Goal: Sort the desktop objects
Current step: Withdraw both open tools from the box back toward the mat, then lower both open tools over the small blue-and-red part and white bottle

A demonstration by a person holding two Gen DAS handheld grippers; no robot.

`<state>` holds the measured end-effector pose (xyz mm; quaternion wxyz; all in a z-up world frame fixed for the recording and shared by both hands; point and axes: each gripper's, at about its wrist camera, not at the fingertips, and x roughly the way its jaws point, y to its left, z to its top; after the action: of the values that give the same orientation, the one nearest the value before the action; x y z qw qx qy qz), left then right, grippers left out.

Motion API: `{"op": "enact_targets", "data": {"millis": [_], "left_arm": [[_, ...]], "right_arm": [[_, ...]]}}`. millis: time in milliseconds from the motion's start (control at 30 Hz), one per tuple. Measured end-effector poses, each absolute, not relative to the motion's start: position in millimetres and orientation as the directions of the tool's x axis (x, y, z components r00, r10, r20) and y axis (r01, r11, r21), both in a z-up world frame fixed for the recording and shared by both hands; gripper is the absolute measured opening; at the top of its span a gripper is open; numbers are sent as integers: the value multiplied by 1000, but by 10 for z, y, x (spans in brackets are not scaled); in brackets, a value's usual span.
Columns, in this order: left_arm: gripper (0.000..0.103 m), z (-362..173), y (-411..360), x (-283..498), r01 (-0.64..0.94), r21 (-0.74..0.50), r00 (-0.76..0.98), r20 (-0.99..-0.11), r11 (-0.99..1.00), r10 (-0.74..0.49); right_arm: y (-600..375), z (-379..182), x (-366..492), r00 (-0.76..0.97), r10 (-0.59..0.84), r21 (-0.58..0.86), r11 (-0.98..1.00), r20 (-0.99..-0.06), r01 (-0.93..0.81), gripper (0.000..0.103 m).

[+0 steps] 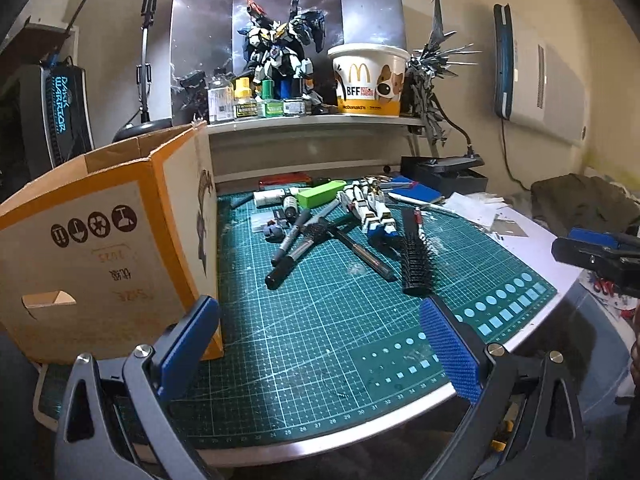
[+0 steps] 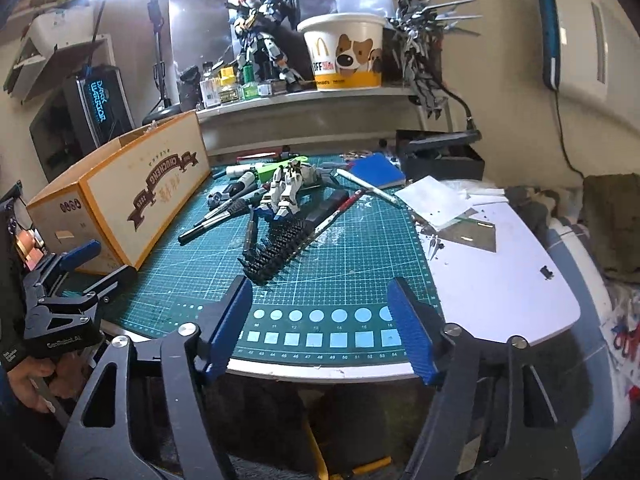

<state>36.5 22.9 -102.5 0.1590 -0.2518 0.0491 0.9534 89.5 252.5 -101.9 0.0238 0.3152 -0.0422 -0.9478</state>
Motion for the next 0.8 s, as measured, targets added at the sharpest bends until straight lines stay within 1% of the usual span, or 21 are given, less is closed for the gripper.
{"op": "enact_targets", "data": {"millis": [33, 100, 167, 200, 233, 267, 300, 333, 367, 400, 433, 467, 667, 800], "left_arm": [[101, -1023, 236, 366, -326, 16, -827, -489, -945, 277], [101, -1007, 256, 355, -324, 22, -833, -480, -946, 275], [100, -987, 287, 352, -324, 32, -841, -468, -945, 273], [93, -983, 306, 349, -324, 40, -844, -464, -945, 270], [82, -981, 326, 339, -325, 47, -844, -465, -945, 267], [77, -989, 349, 313, -330, 51, -837, -478, -943, 267], [64, -996, 373, 286, -334, 54, -830, -490, -941, 266], [44, -1006, 393, 259, -341, 55, -821, -503, -939, 269], [35, -1022, 405, 228, -350, 46, -810, -516, -936, 278], [21, -1039, 418, 196, -358, 39, -799, -530, -933, 284], [16, -1056, 433, 158, -358, 36, -792, -542, -933, 283], [15, -1064, 445, 118, -353, 35, -791, -545, -935, 278], [15, -1009, 480, -210, -335, 17, -783, -561, -942, 268], [15, -998, 559, -519, -331, 4, -773, -575, -943, 269]], "right_arm": [[2525, -1025, 891, -805, -71, 96, -995, -588, 17, 53], [2525, -1032, 870, -807, -90, 110, -993, -584, 31, 50], [2512, -1040, 853, -806, -96, 106, -993, -584, 41, 45], [2507, -1044, 844, -805, -95, 102, -994, -586, 44, 42], [2505, -1047, 835, -802, -94, 99, -994, -590, 44, 35], [2504, -1052, 824, -799, -93, 97, -994, -594, 44, 29], [2506, -1059, 807, -792, -96, 99, -994, -603, 45, 21], [2510, -1070, 788, -783, -104, 105, -993, -613, 50, 12], [2517, -1082, 775, -777, -115, 114, -992, -618, 56, 7], [2525, -1091, 768, -775, -128, 126, -990, -619, 63, 1], [2535, -1100, 758, -774, -140, 138, -988, -618, 69, 1], [2544, -1108, 744, -772, -149, 145, -987, -618, 74, 1], [2602, -1133, 587, -754, -193, 178, -979, -628, 102, 1], [2631, -1129, 354, -733, -267, 226, -961, -625, 157, 2]]}}
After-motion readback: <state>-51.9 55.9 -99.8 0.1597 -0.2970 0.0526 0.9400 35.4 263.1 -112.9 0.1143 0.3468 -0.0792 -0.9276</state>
